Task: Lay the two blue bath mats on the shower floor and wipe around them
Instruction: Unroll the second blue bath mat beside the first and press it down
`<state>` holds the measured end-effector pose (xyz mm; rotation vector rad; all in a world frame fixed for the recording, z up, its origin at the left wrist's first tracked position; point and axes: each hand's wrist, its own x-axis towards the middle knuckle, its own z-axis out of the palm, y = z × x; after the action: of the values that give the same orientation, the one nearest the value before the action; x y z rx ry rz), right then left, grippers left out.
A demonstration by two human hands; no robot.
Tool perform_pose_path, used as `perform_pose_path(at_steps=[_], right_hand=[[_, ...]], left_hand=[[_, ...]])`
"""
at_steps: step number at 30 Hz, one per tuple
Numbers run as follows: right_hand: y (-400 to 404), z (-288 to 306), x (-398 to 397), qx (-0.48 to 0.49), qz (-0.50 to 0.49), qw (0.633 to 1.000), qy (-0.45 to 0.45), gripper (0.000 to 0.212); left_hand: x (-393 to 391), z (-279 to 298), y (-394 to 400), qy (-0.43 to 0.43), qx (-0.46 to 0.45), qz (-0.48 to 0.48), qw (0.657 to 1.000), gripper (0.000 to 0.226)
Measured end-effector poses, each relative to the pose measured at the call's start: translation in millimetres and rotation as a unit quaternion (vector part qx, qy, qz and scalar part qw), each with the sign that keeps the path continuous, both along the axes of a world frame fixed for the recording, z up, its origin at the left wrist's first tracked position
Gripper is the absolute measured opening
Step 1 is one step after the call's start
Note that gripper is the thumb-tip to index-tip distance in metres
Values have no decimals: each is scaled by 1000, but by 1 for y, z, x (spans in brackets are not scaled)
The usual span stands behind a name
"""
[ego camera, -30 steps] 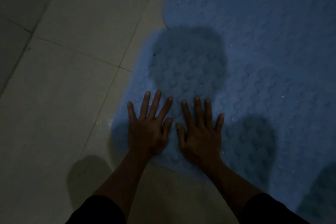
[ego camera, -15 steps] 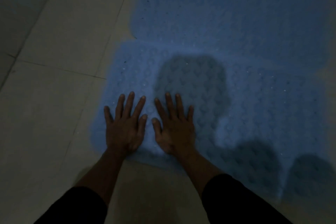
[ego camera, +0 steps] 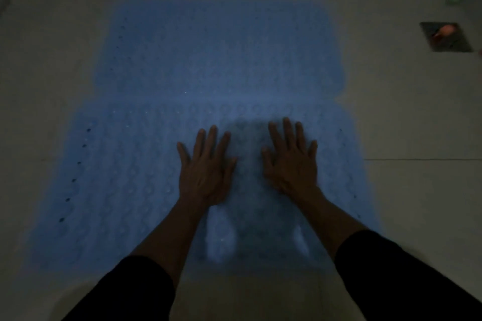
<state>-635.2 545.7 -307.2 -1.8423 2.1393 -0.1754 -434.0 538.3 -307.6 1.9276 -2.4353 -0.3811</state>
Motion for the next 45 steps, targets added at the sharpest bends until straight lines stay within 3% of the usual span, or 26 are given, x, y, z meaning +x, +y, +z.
perform_pose_path(at_steps=[9,17,30,37,45], right_hand=[[-37,-23,-62,4,6,1000,21,66],[-41,-17,-63,23,11,999,37,68],[-46,-11,-62,46,14,997,53,71],[-40,-18,-61,8,12,998,54,69],[-30,-22,-61,15,5,1000,11,67]], left_hand=[[-76,-19,-59,-15,14,-23,1000,63],[-79,-17,-60,-34,-1,-11,999,62],[-80,-12,-67,-65,49,-15,997,69],[-79,-18,-60,-40,-3,-4,999,63],[-73,-21,-49,0,28,-7,1000,67]])
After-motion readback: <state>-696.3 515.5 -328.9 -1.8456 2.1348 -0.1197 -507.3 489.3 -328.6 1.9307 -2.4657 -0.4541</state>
